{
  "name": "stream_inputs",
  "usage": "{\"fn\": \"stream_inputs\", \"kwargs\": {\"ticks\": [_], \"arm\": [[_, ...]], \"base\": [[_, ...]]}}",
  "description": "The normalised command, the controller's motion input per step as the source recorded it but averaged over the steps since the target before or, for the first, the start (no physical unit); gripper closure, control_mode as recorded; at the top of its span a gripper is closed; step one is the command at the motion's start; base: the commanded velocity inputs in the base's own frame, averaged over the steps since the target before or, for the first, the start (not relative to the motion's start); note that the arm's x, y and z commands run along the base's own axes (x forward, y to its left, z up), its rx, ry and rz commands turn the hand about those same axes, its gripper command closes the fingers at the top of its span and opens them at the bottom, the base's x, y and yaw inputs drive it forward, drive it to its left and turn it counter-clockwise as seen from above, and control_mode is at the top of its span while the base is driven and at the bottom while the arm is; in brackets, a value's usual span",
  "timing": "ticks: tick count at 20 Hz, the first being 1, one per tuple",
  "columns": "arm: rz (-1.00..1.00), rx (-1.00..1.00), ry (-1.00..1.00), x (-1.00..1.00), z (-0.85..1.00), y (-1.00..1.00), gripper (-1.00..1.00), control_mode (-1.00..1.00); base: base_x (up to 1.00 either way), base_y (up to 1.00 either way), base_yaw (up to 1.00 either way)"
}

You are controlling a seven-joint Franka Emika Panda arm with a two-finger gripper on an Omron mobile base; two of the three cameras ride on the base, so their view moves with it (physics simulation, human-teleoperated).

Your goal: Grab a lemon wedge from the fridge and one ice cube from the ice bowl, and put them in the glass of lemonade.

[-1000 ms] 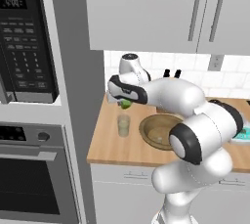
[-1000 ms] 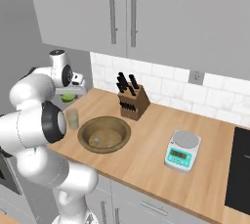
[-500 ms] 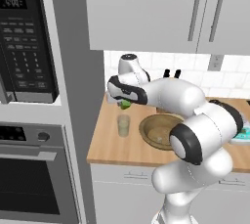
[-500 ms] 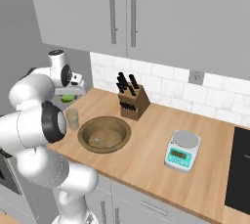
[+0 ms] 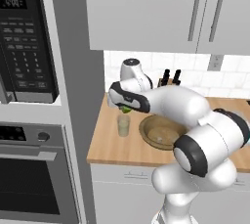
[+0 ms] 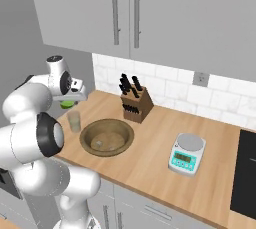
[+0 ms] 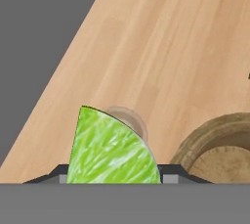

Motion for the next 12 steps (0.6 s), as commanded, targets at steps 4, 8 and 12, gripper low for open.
{"fn": "stream_inputs", "kwargs": {"ticks": [4,8,12], "arm": [[0.0,0.0,0.01,0.26,0.0,0.0,1.0,-1.0],[0.0,0.0,0.0,0.0,0.0,0.0,1.0,-1.0],[0.0,0.0,0.0,0.16,0.0,0.0,1.0,-1.0]], "base": [[0.0,0.0,0.0],[0.0,0.0,0.0],[0.0,0.0,0.0]]}}
